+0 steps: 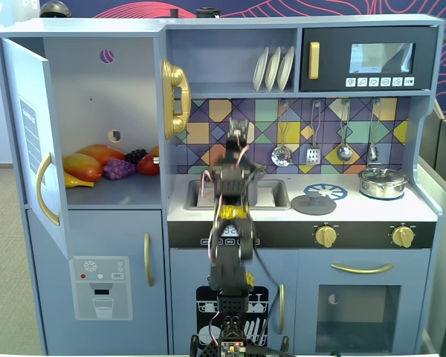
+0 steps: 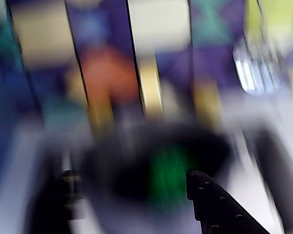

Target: Pick up the green pineapple from the left cabinet and place it in the gray recipient

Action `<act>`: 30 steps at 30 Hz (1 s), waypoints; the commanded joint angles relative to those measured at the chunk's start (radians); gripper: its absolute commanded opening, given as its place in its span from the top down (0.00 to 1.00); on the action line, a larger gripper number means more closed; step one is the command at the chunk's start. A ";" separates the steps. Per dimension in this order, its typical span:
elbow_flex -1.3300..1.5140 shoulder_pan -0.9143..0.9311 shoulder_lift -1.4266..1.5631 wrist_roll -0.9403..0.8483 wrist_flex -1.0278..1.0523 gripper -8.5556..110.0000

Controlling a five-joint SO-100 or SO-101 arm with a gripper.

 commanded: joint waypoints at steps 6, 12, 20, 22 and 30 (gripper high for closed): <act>0.463 -0.002 0.397 0.029 0.373 0.93; 0.882 -0.055 0.449 0.083 0.262 0.93; 1.124 -0.095 0.471 0.166 0.282 0.93; 1.124 -0.092 0.485 0.156 0.393 0.93; 1.124 -0.049 0.629 0.061 0.696 0.88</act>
